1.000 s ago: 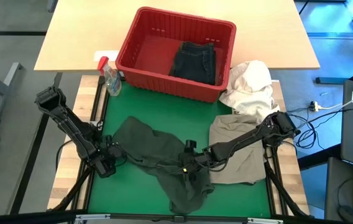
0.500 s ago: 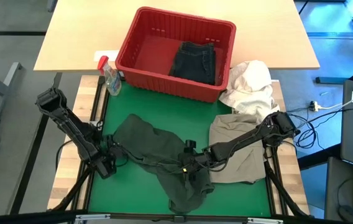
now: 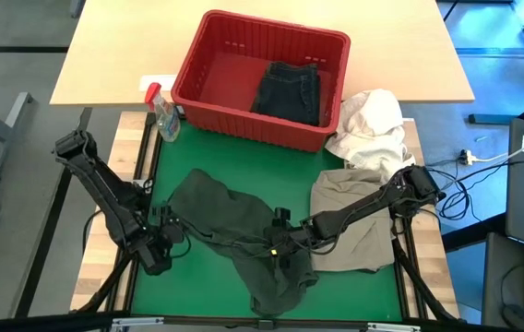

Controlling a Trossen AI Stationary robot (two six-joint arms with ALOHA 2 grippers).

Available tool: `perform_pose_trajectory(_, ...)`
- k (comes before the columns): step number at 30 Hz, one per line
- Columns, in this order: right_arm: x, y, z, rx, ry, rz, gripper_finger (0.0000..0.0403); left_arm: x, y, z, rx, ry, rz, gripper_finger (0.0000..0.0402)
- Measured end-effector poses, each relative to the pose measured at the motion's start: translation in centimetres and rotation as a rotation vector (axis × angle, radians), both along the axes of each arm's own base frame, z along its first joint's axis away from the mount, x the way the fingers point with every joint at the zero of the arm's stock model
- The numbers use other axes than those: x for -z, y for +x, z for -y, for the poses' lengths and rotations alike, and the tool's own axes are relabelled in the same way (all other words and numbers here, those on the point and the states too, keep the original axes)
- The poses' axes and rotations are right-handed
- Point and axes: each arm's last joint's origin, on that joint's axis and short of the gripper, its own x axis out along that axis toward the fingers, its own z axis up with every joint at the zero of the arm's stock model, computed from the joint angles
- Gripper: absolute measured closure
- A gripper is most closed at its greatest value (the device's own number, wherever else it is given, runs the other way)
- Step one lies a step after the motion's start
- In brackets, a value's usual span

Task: Fold Laundry from Bin
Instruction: Fold the green polo shirt

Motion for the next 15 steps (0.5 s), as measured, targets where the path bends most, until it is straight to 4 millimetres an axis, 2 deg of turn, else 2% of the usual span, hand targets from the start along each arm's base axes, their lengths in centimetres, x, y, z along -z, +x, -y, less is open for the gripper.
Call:
perform_pose_trajectory(5,-0.1,0.1,0.0,0.004,0.009,0.017,0.0187,1.9,-0.8,-0.7,-0.098,0.03,-0.022,0.0367)
perform_pose_trajectory(10,-0.1,0.1,0.0,0.018,0.022,0.017,0.0187,4.9,-2.8,-1.9,-0.198,0.05,-0.123,0.0304)
perform_pose_trajectory(15,-0.1,0.1,0.0,0.019,0.023,0.018,0.0187,6.4,-3.4,-2.9,-0.237,0.111,-0.082,0.0247)
